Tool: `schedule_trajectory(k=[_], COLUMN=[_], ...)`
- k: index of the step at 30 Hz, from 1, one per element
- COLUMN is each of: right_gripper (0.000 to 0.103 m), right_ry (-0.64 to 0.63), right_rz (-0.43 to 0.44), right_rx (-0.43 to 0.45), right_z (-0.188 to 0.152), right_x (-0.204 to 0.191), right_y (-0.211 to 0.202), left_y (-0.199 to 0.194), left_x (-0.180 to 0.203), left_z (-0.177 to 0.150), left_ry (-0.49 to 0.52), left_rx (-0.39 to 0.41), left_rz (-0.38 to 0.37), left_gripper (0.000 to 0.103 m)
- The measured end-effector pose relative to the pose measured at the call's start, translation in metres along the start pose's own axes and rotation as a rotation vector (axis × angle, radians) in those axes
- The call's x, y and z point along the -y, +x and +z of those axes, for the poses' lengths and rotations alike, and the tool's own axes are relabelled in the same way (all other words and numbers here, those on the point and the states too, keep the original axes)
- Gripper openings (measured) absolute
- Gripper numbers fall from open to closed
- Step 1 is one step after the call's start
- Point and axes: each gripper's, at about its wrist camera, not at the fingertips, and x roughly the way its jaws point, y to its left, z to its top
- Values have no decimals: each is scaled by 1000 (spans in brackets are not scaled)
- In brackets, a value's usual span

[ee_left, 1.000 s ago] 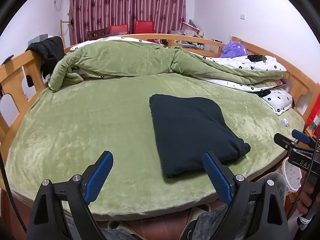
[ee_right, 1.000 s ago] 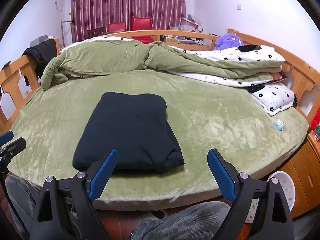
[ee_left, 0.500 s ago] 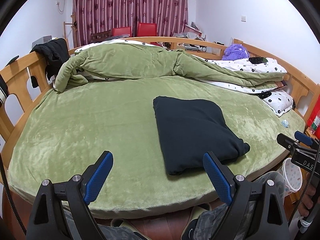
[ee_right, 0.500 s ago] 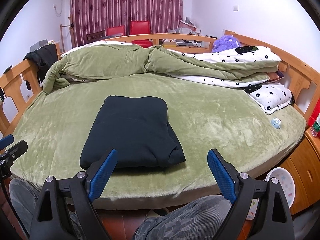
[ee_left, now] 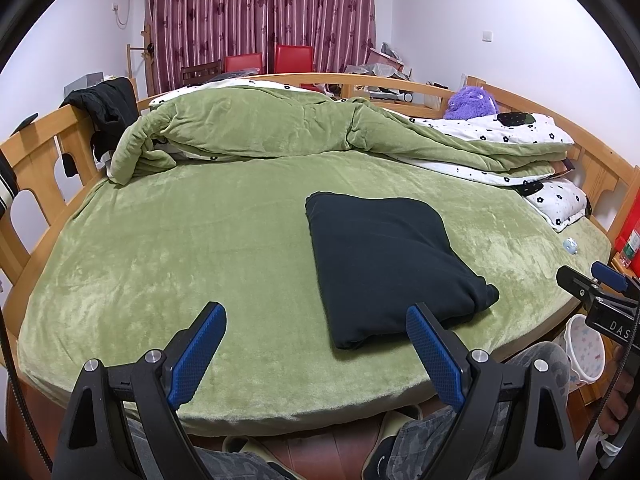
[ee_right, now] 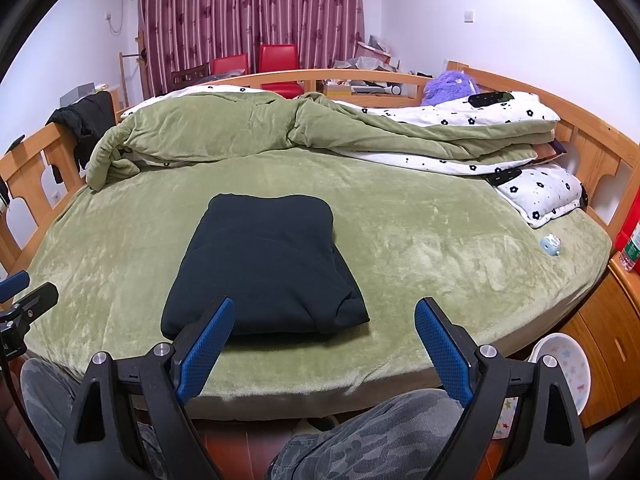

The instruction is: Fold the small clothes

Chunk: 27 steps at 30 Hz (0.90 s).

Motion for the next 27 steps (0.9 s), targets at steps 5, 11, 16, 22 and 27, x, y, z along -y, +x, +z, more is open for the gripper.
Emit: schedule_trajectory(k=[5, 11, 16, 22, 27], right_gripper=[90, 90, 90, 90, 90], right_ry=[1, -3, -4, -3, -3], right_rz=[0, -1, -3, -2, -2], right_rx=[-1, -1, 0, 0, 0], right_z=[0, -1, -2, -2, -2], right_x=[1, 0, -2, -2, -2], right_y=[-1, -4, -6, -5, -6], left_y=[-1, -2, -5, -5, -6], left_x=[0, 0, -1, 0, -1], left_z=[0, -1, -3, -3, -3], left_ry=[1, 0, 4, 0, 2], left_rx=[2, 2, -1, -1, -2], left_rz=[-2, -3, -2, -3, -3], left_gripper=[92, 92, 92, 92, 92])
